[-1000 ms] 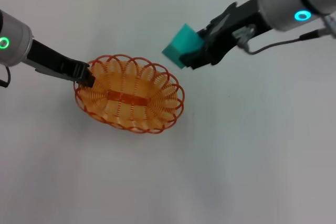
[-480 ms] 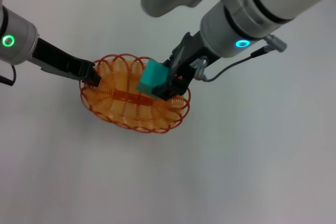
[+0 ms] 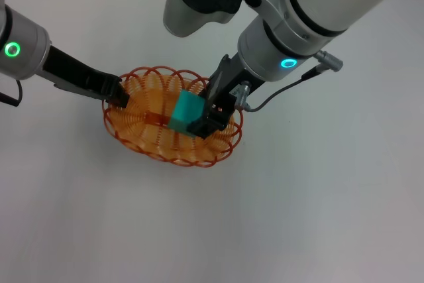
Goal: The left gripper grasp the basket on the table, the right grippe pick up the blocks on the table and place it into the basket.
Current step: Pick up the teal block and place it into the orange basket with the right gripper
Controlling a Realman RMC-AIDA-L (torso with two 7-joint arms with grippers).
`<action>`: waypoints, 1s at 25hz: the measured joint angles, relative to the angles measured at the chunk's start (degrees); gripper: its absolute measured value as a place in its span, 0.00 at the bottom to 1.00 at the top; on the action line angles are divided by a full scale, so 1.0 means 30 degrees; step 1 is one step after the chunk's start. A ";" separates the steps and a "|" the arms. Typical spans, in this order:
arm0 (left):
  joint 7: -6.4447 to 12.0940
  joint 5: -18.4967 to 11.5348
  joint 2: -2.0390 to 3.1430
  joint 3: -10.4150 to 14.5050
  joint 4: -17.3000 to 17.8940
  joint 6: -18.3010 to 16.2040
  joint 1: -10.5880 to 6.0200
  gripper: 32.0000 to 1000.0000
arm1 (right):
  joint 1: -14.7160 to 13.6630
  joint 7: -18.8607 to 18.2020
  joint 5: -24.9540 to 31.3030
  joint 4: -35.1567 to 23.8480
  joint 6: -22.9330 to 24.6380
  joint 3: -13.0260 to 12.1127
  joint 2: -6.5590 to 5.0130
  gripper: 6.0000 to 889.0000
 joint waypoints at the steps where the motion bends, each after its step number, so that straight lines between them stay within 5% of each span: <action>1: 0.0000 -0.0003 0.0000 -0.0001 0.0001 0.0000 -0.0007 0.05 | 0.0076 -0.0042 0.0034 0.0192 -0.0072 -0.0047 -0.0001 0.62; 21: 0.0048 -0.0032 0.0000 0.0000 0.0001 0.0031 -0.0040 0.05 | 0.0302 -0.0426 0.0085 0.0416 -0.0243 0.0023 -0.0020 0.64; 25: 0.0054 -0.0043 0.0000 0.0000 0.0002 0.0031 -0.0040 0.05 | 0.0322 -0.0429 0.0087 0.0416 -0.0243 0.0034 -0.0039 0.87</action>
